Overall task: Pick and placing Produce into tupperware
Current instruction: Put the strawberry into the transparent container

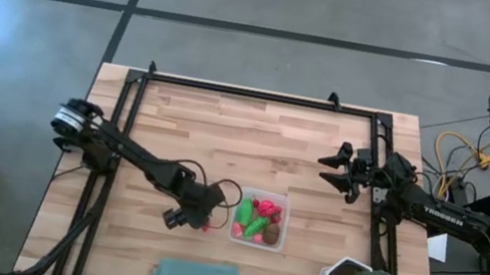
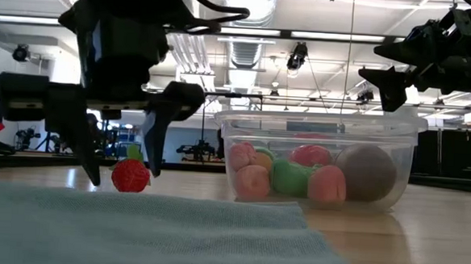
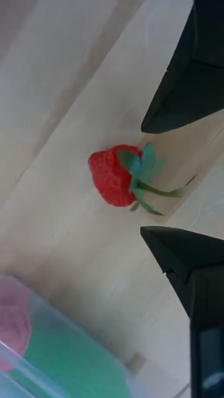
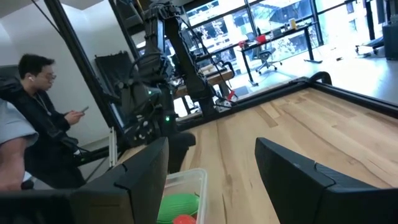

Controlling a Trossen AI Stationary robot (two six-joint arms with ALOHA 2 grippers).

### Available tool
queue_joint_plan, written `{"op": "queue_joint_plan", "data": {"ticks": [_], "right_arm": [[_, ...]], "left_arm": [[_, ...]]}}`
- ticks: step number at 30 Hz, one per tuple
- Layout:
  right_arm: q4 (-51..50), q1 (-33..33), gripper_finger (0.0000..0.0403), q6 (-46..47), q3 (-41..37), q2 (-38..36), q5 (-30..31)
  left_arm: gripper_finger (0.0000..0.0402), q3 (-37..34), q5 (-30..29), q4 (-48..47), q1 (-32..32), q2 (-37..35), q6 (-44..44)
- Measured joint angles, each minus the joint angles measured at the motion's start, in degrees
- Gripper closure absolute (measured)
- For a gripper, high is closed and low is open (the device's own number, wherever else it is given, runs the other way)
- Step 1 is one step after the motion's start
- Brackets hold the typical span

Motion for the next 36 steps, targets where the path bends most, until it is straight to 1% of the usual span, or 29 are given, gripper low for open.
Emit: {"op": "queue_joint_plan", "data": {"ticks": [4,11,15,20,23,26,30,32,36], "right_arm": [[0.00,0.01,0.0170,0.00,0.00,-0.04,-0.01],[0.00,0.01,0.0170,0.00,0.00,-0.04,0.00],[0.00,0.00,0.0170,0.00,0.00,-0.04,-0.01],[0.00,0.00,0.0170,0.00,0.00,-0.04,-0.01],[0.00,0.00,0.0170,0.00,0.00,-0.04,-0.01],[0.00,0.02,0.0170,0.00,0.00,-0.04,-0.01],[0.00,0.00,0.0170,0.00,0.00,-0.04,-0.01],[0.00,0.02,0.0170,0.00,0.00,-0.04,-0.01],[0.00,0.00,0.0170,0.00,0.00,-0.04,-0.01]], "left_arm": [[0.0176,1.01,0.01,0.15,0.00,1.23,-0.06],[0.0240,2.14,0.51,-0.04,0.04,3.57,-0.14],[0.0268,2.61,1.19,-0.20,0.04,4.53,-0.18],[0.0293,3.84,-0.05,-0.26,0.14,3.16,-0.14],[0.0308,5.30,-0.36,0.18,0.49,0.63,-0.52],[0.0318,5.57,-0.25,0.07,0.57,0.02,-0.30],[0.0321,4.64,-0.03,-0.10,0.61,0.80,-0.56],[0.0321,4.14,0.26,-0.52,0.63,1.35,-3.34],[0.0320,4.10,0.13,0.27,0.70,1.78,-11.83]]}}
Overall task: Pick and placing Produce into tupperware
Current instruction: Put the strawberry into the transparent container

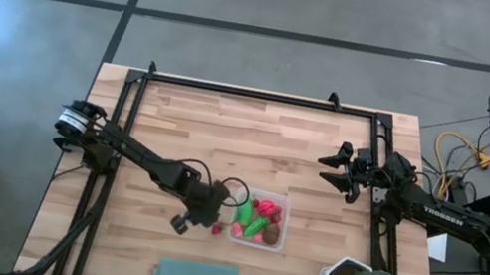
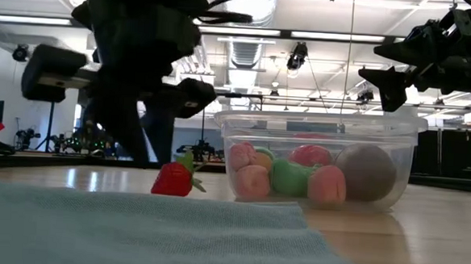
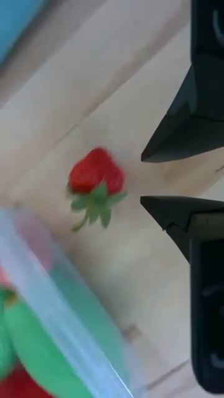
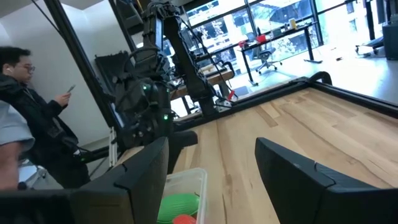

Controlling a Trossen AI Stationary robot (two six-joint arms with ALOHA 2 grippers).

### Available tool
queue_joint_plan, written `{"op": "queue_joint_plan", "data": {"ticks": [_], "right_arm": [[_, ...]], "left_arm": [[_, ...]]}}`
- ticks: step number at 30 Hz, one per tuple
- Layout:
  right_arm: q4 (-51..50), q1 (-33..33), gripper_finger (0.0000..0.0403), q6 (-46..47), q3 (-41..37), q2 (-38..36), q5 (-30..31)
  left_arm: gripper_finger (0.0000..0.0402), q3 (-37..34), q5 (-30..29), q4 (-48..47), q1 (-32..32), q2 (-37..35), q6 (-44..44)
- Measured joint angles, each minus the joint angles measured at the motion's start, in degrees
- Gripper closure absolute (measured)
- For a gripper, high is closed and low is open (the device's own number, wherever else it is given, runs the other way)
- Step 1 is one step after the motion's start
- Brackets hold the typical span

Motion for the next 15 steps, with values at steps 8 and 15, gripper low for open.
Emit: {"op": "queue_joint_plan", "data": {"ticks": [8,15], "right_arm": [[0.00,0.00,0.0170,0.00,0.00,0.00,0.00],[0.00,0.01,0.0170,0.00,0.00,0.00,0.00]], "left_arm": [[0.0243,-0.03,-2.07,0.90,0.87,0.00,-34.44],[0.0172,-0.01,-2.42,1.12,-1.06,-0.31,-54.87]]}}
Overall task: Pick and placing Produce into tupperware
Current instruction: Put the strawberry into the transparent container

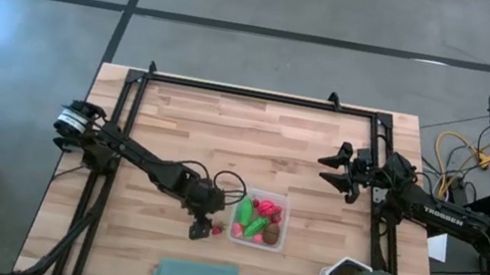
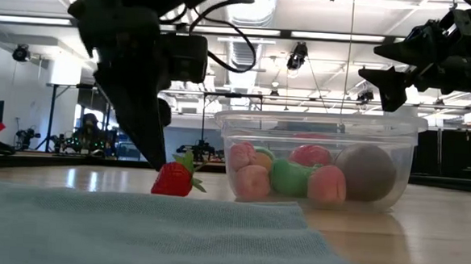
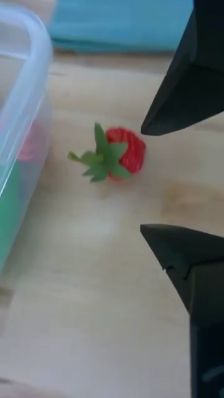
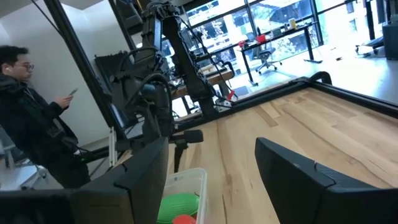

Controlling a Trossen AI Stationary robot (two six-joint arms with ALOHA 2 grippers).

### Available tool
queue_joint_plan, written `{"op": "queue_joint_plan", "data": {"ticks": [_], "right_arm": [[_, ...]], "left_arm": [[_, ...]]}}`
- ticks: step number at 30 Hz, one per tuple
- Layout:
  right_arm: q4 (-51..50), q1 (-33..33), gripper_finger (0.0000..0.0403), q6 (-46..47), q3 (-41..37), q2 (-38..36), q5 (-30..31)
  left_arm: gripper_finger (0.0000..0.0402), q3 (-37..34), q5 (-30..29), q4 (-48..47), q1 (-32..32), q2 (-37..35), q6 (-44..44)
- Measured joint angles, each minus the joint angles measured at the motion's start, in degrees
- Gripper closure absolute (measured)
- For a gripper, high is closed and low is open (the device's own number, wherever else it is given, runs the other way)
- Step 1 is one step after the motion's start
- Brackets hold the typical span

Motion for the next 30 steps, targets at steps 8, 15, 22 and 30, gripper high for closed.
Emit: {"op": "queue_joint_plan", "data": {"ticks": [8,15,22,30], "right_arm": [[0.00,-0.01,0.0170,0.00,0.00,0.00,0.00],[0.00,0.01,0.0170,0.00,0.00,0.00,0.00],[0.00,-0.01,0.0170,0.00,0.00,0.00,0.00],[0.00,-0.01,0.0170,0.00,0.00,0.00,0.00]], "left_arm": [[0.0148,0.54,-2.72,3.81,-3.84,-0.82,-15.58],[0.0147,1.03,-7.09,5.28,-3.57,-0.76,-29.15],[0.0147,1.65,-7.32,-1.79,-3.60,-0.69,-35.95],[0.0147,3.92,-8.52,-1.16,-4.00,-0.67,-27.95]]}}
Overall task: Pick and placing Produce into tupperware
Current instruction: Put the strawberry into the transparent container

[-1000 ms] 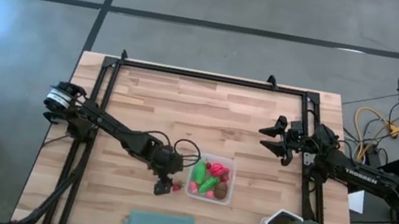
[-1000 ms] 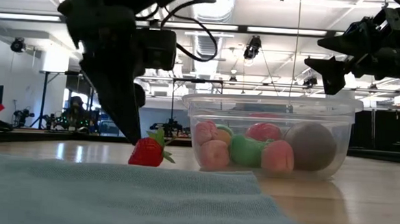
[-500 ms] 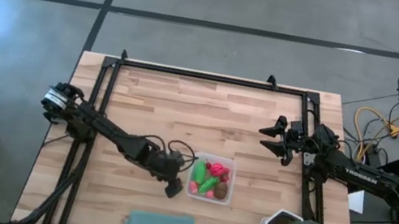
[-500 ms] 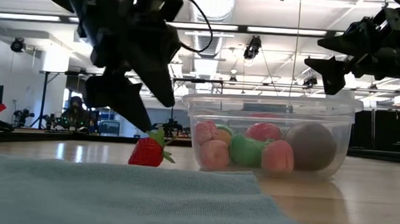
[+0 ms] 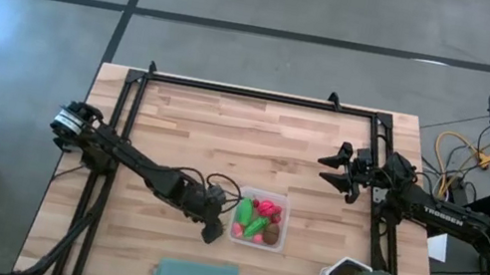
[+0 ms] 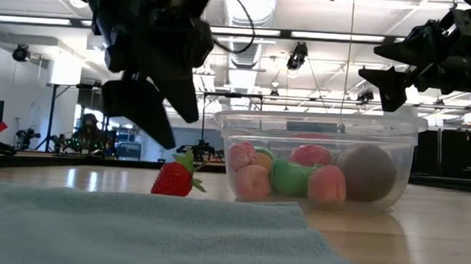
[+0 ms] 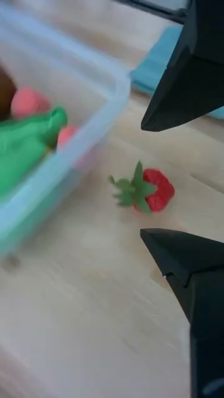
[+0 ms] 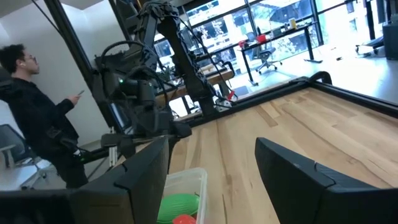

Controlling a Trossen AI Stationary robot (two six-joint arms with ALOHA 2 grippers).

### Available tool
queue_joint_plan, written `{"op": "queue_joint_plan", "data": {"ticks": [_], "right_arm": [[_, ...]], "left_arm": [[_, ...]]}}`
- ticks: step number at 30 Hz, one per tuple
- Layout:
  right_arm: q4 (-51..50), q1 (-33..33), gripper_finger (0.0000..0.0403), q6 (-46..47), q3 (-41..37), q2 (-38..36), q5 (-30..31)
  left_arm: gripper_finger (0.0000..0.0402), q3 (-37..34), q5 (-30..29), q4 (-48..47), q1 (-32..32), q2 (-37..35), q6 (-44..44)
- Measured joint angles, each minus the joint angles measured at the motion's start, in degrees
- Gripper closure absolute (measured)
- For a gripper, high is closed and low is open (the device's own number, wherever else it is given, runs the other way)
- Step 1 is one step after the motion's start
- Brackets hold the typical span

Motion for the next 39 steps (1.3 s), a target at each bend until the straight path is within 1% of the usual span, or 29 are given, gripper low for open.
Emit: {"op": "queue_joint_plan", "data": {"ticks": [2,9,12,15,20,23,29,39], "right_arm": [[0.00,0.00,0.0170,0.00,0.00,0.00,0.00],[0.00,0.00,0.0170,0.00,0.00,0.00,0.00],[0.00,0.00,0.0170,0.00,0.00,0.00,0.00],[0.00,0.00,0.0170,0.00,0.00,0.00,0.00],[0.00,0.01,0.0170,0.00,0.00,0.01,0.00],[0.00,0.01,0.0170,0.00,0.00,0.00,0.00],[0.00,0.00,0.0170,0.00,0.00,0.04,0.00],[0.00,0.00,0.0170,0.00,0.00,0.04,0.00]], "left_arm": [[0.0147,0.50,-0.02,0.00,-0.11,0.00,3.21],[0.0147,-1.03,-1.11,-0.28,-0.15,0.02,4.69],[0.0147,-1.56,-1.29,1.43,-0.48,0.02,6.08],[0.0147,-1.79,-1.49,4.16,-1.26,1.72,7.19],[0.0147,-0.85,-1.45,5.60,-2.69,5.44,7.94],[0.0147,-0.51,-1.78,5.41,-2.82,5.92,7.90],[0.0147,-0.59,-6.39,5.46,-2.89,5.49,12.33],[0.0153,-0.32,-5.74,5.68,-2.99,8.56,12.69]]}}
